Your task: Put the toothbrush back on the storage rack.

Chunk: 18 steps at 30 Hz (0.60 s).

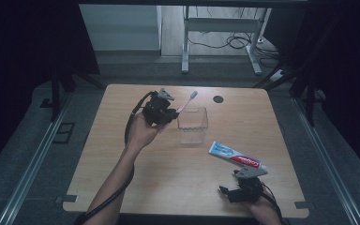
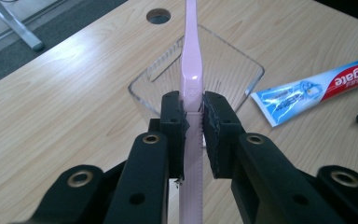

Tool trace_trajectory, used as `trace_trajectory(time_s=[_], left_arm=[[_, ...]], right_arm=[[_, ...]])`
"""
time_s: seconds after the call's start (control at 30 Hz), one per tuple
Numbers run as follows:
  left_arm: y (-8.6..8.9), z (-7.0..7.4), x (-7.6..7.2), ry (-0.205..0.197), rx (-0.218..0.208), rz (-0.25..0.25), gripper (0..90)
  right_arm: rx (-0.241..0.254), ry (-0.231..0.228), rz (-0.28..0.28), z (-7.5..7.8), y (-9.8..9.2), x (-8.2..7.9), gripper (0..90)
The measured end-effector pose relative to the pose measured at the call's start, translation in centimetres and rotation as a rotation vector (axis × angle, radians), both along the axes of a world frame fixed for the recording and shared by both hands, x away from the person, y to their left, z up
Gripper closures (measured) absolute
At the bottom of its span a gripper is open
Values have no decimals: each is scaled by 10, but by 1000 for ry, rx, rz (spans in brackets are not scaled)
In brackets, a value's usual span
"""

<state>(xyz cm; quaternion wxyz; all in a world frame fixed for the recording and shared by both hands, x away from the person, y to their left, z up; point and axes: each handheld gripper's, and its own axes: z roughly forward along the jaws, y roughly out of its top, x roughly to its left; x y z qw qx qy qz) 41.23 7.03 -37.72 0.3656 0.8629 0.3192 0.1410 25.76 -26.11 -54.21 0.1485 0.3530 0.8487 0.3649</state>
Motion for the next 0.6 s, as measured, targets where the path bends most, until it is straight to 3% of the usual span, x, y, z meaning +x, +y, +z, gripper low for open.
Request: trace_trajectory(time_s=[0.6], left_arm=[[-31,1,20,-34,-35,-7,788]], right_arm=[[0,0,0,0,0,0,124]])
